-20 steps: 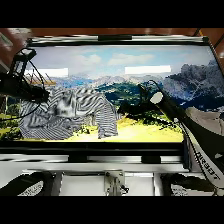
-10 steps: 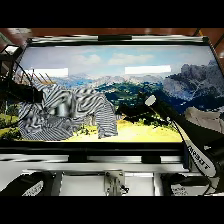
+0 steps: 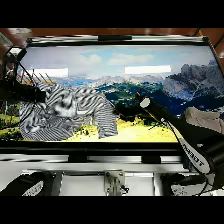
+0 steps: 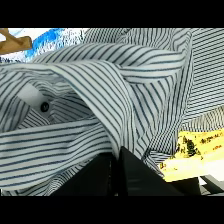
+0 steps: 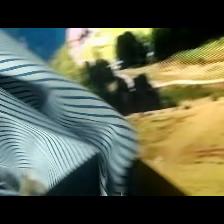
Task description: Fold the shirts.
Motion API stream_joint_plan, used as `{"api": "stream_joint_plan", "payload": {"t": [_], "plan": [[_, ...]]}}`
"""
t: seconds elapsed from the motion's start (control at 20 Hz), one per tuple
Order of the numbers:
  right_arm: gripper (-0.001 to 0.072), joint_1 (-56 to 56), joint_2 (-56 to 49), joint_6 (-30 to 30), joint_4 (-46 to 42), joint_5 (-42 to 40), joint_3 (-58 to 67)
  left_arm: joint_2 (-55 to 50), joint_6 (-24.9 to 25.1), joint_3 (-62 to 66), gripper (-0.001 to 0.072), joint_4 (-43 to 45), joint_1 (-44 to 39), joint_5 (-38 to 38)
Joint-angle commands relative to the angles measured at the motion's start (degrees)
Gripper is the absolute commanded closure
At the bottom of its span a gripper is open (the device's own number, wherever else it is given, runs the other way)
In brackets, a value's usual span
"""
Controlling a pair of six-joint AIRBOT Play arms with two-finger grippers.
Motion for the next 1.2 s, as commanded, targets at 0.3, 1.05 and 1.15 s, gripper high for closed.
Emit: {"api": "stream_joint_plan", "payload": {"t": [0.3, 1.05, 1.15], "plan": [[0.0629, 0.33, 7.26, -1.01, -7.58, -3.89, 0.09, 0.74, 0.02, 0.35, 0.0658, -0.07, 0.00, 3.89], [0.0631, -14.67, 44.76, 1.11, -37.77, 9.64, 43.23, 7.02, -0.17, 44.74, 0.0658, -7.69, 1.33, 20.68], [0.0630, -14.67, 46.49, 1.11, -37.75, 9.99, 47.23, 9.18, -0.15, 44.39, 0.0658, -9.73, 1.33, 23.69]]}}
